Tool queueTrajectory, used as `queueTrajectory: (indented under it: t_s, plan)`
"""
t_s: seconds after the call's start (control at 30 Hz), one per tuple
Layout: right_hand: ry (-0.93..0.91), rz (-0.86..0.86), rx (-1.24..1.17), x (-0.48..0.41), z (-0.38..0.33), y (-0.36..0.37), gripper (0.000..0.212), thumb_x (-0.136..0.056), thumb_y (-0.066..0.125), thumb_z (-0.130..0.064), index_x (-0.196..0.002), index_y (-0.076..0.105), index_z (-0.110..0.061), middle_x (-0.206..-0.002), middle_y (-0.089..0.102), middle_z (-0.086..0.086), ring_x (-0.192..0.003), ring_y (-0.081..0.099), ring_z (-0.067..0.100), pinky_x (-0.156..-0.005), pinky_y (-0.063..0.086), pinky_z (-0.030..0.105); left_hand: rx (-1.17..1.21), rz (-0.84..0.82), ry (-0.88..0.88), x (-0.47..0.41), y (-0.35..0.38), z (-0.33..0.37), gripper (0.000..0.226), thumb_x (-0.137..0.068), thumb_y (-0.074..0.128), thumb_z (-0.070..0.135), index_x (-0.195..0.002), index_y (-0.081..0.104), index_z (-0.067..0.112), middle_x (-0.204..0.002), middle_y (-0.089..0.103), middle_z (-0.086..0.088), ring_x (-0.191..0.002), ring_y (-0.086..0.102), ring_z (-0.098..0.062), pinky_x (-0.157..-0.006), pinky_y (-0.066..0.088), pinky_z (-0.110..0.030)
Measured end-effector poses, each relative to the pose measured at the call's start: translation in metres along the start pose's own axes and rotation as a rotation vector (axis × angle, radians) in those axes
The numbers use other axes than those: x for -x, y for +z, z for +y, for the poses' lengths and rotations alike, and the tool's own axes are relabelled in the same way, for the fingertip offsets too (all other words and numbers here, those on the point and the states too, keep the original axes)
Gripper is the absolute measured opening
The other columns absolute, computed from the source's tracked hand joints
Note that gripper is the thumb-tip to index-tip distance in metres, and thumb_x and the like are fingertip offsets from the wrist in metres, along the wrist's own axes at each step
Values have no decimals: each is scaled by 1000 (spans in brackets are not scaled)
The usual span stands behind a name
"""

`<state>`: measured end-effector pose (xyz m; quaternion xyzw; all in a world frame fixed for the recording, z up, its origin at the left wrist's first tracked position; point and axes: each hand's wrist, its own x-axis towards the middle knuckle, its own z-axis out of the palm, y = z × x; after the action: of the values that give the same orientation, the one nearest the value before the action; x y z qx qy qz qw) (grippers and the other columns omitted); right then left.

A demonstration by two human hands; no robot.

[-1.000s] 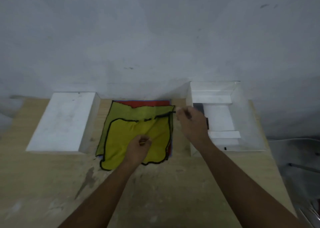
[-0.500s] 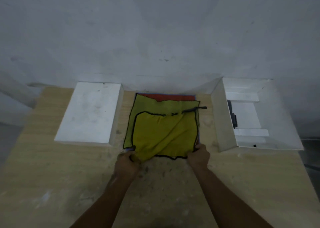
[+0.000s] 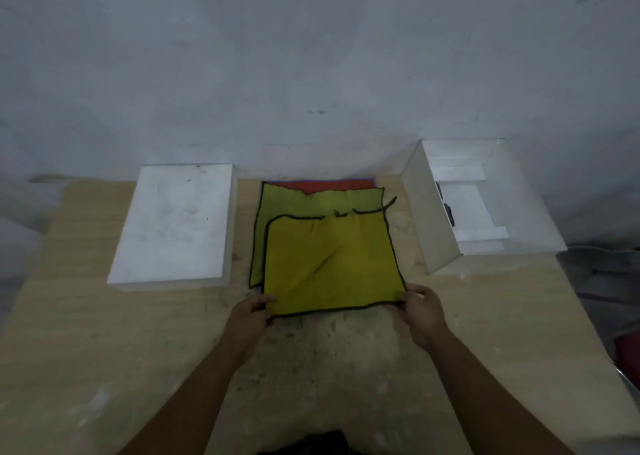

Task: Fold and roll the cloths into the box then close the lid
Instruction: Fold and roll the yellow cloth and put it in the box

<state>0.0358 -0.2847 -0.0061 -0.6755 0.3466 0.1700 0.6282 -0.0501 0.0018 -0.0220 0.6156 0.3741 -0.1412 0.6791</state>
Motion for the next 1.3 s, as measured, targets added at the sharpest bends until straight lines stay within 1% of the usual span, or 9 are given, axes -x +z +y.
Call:
queueTrajectory:
  t_s: [0.17, 0.3, 0.43, 0.53, 0.7, 0.87, 1.1, 1.23, 1.3]
  plan:
    - [36, -65, 65, 11, 30, -27, 19, -95, 45, 5, -85, 59, -3, -109, 58, 19, -89, 61, 34, -71, 57, 41, 49, 1, -6, 22, -13, -19, 24, -95, 51, 1, -118, 59, -1, -126, 56, -16, -108, 59, -36, -87, 51, -44]
    - [114, -166, 163, 13, 48, -57, 20, -94, 46, 6, -92, 64, 0, -111, 61, 21, -90, 64, 36, -79, 57, 46, 7, -24, 28, 50, -16, -37, 26, -91, 57, 0, -117, 57, 4, -118, 52, 8, -99, 61, -22, -89, 50, -43]
    - [144, -287, 251, 23, 60, -84, 21, -94, 47, 5, -96, 67, -3, -105, 62, 14, -81, 62, 26, -61, 54, 29, -45, -21, -39, 76, -13, -62, 29, -92, 57, 2, -120, 55, 11, -118, 55, -9, -101, 61, -31, -85, 51, -43]
    - [168, -364, 321, 28, 74, -103, 20, -94, 50, 1, -96, 69, -4, -106, 62, 12, -85, 60, 26, -67, 54, 30, -3, 19, -81, 92, -6, -83, 28, -90, 61, 4, -117, 57, 9, -118, 58, -11, -104, 62, -29, -90, 52, -41]
    - [218, -508, 361, 31, 88, -131, 22, -93, 50, 1, -95, 72, -3, -104, 64, 13, -85, 60, 24, -70, 53, 29, 183, 132, -85, 118, 5, -108, 10, -92, 59, 9, -83, 57, 8, -83, 58, -12, -79, 59, -26, -86, 52, -40]
    - [141, -713, 512, 35, 85, -146, 36, -83, 54, 18, -108, 67, -4, -100, 63, 12, -82, 59, 22, -67, 51, 26, 327, 151, -105, 128, 4, -119, 4, -88, 65, 10, -92, 65, 9, -100, 65, -15, -93, 62, -30, -84, 53, -38]
    - [-241, -558, 707, 33, 59, -130, 14, -88, 66, -10, -101, 69, -6, -92, 62, 10, -74, 57, 16, -63, 43, 18, 207, 0, -72, 121, -5, -91, 31, -93, 48, -5, -118, 60, 10, -112, 67, -10, -102, 62, -27, -98, 46, -43]
    - [-328, -504, 549, 27, 41, -116, 10, -90, 63, -9, -95, 72, -9, -88, 69, -3, -83, 63, 17, -65, 47, 10, -109, 12, 29, 106, -8, -66, 32, -89, 60, -3, -117, 63, 11, -107, 67, -11, -92, 63, -27, -77, 49, -35]
    - [-318, -467, 497, 17, 36, -108, 13, -90, 63, -11, -92, 72, -21, -94, 74, 0, -91, 67, 19, -74, 51, 19, -186, 58, 65, 93, -9, -55, 21, -89, 64, 9, -110, 68, 13, -102, 69, -10, -89, 63, -29, -69, 49, -31]
